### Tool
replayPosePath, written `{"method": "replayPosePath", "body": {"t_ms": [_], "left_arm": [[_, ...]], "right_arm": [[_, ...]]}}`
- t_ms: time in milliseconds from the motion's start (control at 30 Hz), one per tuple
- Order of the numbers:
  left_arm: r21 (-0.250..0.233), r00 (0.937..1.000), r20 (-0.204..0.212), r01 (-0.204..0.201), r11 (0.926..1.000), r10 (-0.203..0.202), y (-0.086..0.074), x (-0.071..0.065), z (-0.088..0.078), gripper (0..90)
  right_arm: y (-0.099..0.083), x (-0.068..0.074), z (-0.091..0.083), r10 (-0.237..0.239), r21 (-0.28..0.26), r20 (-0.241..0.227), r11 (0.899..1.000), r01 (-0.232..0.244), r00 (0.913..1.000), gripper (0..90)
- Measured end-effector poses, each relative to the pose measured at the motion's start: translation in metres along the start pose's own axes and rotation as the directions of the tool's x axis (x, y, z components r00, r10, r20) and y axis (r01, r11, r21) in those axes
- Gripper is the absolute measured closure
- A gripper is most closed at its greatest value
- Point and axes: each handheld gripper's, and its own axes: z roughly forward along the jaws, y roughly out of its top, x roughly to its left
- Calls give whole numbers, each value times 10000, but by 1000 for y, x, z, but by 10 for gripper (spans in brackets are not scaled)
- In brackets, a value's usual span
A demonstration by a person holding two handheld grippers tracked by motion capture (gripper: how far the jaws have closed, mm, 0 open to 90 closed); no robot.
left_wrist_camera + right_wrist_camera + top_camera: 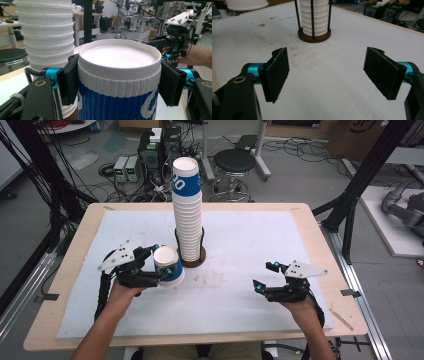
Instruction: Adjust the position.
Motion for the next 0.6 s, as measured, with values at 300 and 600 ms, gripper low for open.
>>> {"method": "replayPosePath", "body": {"t_ms": [300,600], "left_arm": [[179,9981,613,9,9998,-20,-6,-6,20,290],[150,9928,1194,-107,9998,89,-1,-11,35,291]], "right_arm": [[7,9,14,-197,-193,-1157,9997,176,9931,210],[17,21,30,-562,-185,-2098,9984,535,9761,210]]}}
